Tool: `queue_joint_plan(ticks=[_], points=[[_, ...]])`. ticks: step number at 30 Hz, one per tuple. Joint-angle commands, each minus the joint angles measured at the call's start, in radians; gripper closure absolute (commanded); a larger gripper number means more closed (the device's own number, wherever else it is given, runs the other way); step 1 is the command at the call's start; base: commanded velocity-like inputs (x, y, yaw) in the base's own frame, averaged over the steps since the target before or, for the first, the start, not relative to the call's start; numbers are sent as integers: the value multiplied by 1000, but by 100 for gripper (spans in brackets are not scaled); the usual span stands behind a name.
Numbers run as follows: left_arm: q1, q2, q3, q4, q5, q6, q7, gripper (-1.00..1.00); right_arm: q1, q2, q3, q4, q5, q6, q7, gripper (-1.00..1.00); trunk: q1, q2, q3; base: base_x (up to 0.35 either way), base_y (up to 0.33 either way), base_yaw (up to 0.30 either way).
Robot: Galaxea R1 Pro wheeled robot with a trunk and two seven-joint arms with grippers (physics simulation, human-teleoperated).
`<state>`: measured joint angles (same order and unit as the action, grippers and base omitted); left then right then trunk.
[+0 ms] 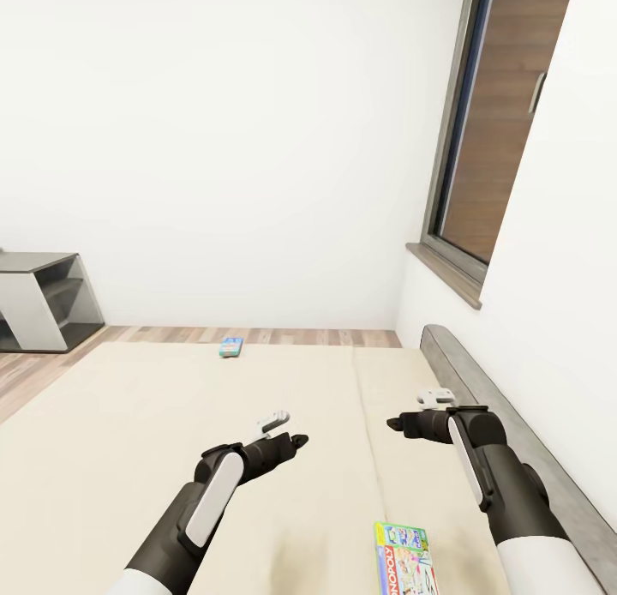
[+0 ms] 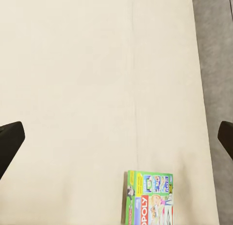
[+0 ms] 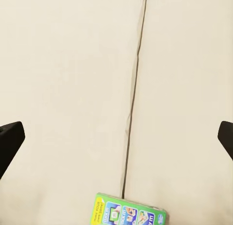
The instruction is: Put all the toys in the child's room - the three board games (two on the bed and one on the table), the two jigsaw puzzles on the table, and the tennis ball on the table - inside the toy box on the table in the child's room.
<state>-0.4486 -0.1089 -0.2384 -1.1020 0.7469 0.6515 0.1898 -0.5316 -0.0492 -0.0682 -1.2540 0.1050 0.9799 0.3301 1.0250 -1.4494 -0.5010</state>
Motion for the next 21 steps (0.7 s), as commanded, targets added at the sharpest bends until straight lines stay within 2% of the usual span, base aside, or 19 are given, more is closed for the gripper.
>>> queue_joint_plan(ticks=[1, 21], points=[[-1, 0, -1, -1, 11, 3, 9, -100, -1, 0, -1, -1, 10, 3, 10, -100, 0, -1, -1, 0, 0, 0], [-1, 3, 3, 5, 12, 3, 7, -100, -1, 0, -1, 1, 10, 3, 4, -100, -4, 6, 2, 0, 0, 0]])
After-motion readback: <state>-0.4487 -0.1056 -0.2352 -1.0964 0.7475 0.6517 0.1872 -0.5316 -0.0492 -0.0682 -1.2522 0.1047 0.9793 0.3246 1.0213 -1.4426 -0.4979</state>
